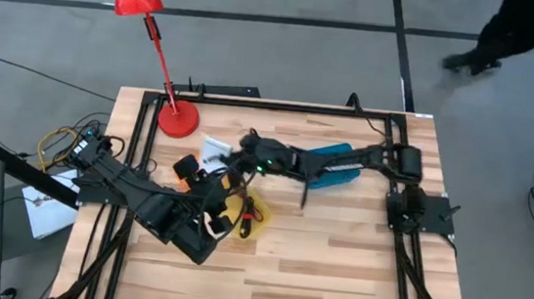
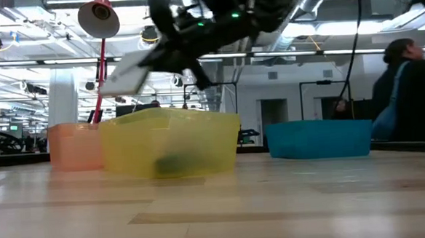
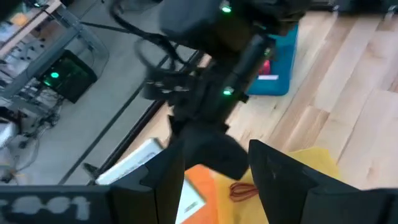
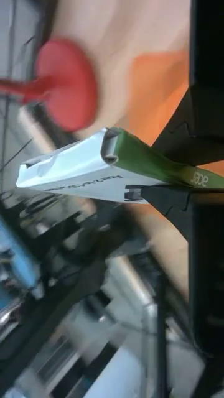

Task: Pick and place items into bin
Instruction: Put the card reader box into the orange bin, then return to Home Position

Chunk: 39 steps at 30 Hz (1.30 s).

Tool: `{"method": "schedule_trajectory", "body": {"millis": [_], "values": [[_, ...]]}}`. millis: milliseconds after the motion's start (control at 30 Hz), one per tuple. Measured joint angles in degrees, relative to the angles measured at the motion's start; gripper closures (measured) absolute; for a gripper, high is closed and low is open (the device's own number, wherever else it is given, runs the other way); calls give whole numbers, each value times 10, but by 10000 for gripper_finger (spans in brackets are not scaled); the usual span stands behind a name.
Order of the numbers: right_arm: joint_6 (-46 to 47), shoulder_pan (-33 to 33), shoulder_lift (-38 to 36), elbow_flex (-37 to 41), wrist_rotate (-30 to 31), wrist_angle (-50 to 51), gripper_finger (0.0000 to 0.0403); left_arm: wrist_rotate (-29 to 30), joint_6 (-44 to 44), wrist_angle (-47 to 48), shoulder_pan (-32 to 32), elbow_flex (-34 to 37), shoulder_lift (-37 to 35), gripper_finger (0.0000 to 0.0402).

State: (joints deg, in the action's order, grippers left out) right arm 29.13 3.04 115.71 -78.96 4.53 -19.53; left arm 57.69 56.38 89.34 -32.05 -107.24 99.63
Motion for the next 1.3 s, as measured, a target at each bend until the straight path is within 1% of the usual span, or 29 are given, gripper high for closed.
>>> {"method": "schedule_trajectory", "body": {"millis": [133, 233, 300, 367, 467, 567, 800, 1000, 1133, 1300], "values": [[0, 6, 58, -85, -14, 27, 375, 1, 3, 6, -2, 0, -1, 233], [-2, 5, 100, -136, -12, 69, 366, 0, 0, 7, -5, 0, -1, 233], [-15, 5, 124, -167, -1, 98, 366, -6, 1, 7, -6, 0, -1, 233], [-25, 5, 144, -187, 15, 133, 373, -8, 3, 7, -8, 0, -1, 233], [-26, 8, 171, -204, 27, 144, 378, -9, 4, 7, -12, 0, -1, 233], [-26, 9, 171, -209, 41, 139, 373, -10, 5, 7, -14, 0, -1, 233], [-52, 11, 164, -208, 44, 146, 304, -17, 5, 7, -14, 0, 0, 233], [-52, 3, 162, -209, 44, 151, 261, -17, 6, 7, -14, 0, 0, 233], [-63, 4, 160, -209, 42, 156, 245, -17, 5, 7, -14, 0, 0, 233], [-94, 13, 107, -208, 0, 223, 234, -16, 5, 7, -14, 0, 0, 233]]}}
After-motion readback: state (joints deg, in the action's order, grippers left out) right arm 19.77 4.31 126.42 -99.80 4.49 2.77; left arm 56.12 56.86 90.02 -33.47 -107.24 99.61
